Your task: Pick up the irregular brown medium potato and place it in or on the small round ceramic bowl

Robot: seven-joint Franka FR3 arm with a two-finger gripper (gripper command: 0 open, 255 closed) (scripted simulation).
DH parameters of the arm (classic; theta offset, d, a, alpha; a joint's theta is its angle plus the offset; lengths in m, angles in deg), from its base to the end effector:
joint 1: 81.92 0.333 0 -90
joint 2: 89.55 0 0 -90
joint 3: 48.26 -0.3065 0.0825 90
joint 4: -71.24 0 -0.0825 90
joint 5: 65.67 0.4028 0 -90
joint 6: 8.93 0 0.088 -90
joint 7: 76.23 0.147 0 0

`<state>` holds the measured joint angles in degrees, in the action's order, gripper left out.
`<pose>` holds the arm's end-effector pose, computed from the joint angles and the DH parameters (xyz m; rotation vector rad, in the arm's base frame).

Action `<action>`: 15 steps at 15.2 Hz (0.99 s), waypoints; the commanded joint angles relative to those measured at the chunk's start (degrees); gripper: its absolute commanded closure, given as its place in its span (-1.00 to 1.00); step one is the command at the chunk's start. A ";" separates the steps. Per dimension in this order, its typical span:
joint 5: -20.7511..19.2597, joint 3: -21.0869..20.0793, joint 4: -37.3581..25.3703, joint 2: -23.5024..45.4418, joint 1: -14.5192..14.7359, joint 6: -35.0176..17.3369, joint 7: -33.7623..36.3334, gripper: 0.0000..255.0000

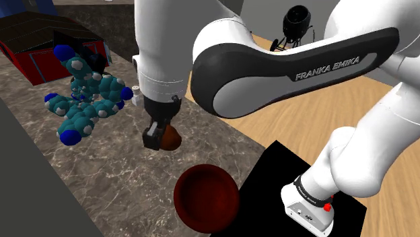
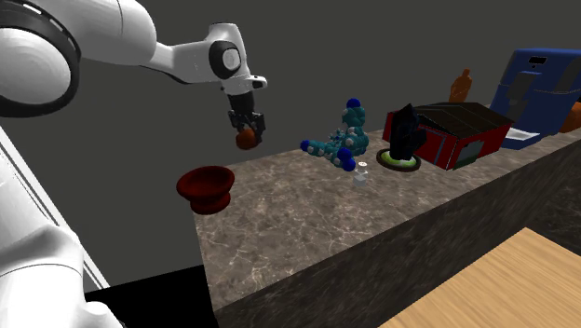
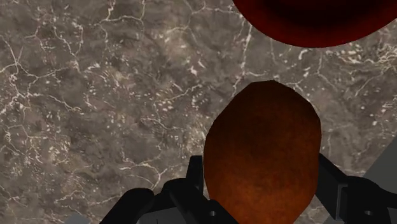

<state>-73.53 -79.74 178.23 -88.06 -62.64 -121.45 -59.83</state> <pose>0.3895 0.4522 0.4504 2.9211 0.9793 0.1940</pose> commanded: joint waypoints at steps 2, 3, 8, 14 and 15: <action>3.40 -0.69 6.52 -6.21 0.67 -1.19 0.39 1.00; 4.55 -0.85 8.37 -8.22 1.05 -1.32 0.47 1.00; 10.05 -1.44 16.50 -17.91 3.98 -0.96 1.22 1.00; 13.37 -2.25 22.85 -23.48 6.66 -2.25 2.55 1.00; 13.34 -2.41 23.47 -23.30 6.65 -3.03 2.67 1.00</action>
<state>-60.16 -81.88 201.24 -111.59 -56.00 -123.79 -57.46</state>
